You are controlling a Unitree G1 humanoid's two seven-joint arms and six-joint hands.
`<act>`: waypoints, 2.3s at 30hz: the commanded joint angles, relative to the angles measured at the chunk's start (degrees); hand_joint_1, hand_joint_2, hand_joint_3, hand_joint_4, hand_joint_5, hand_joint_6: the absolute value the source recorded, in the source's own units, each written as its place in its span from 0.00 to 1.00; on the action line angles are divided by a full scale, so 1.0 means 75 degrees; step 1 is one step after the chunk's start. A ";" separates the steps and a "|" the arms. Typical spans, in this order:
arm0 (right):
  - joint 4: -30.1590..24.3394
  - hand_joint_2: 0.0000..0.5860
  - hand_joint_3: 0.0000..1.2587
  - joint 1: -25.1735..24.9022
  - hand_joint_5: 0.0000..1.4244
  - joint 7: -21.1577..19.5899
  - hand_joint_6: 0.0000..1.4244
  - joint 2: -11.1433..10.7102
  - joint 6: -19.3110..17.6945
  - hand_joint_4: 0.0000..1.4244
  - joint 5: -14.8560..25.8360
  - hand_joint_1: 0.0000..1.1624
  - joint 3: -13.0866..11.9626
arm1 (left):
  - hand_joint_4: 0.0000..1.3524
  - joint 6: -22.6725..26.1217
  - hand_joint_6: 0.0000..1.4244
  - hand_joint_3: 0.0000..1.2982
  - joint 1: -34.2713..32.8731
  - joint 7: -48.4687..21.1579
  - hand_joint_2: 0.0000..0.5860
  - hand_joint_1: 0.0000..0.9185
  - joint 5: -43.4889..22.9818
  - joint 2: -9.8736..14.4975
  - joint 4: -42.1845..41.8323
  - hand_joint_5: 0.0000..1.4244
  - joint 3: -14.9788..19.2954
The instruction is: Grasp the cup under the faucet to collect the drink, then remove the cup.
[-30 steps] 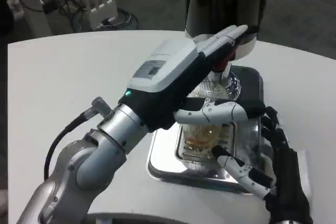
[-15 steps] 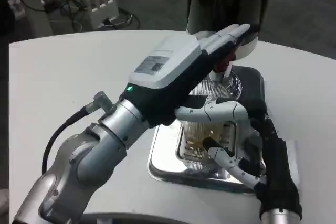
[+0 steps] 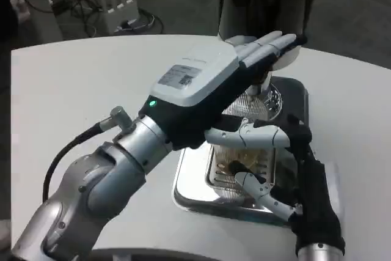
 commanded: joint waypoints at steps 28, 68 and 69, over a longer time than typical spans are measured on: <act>0.0714 0.29 0.08 -0.0807 0.10 -0.0443 0.16 0.0587 -0.0014 0.09 0.0022 0.71 0.0161 | 0.08 0.0115 0.07 0.10 0.0085 -0.0408 0.18 0.00 0.0177 0.0137 -0.0199 0.14 -0.0159; 0.2230 0.28 0.08 -0.1944 0.11 -0.1332 0.15 0.0888 -0.0254 0.09 -0.0099 0.71 0.0246 | 0.09 0.0038 0.09 0.10 -0.0077 -0.0491 0.19 0.00 0.0129 0.0472 -0.0111 0.15 -0.0038; 0.2251 0.28 0.08 -0.1956 0.11 -0.1379 0.15 0.0905 -0.0263 0.09 -0.0117 0.71 0.0250 | 0.09 0.0029 0.09 0.10 -0.0077 -0.0491 0.19 0.00 0.0130 0.0480 -0.0104 0.15 -0.0039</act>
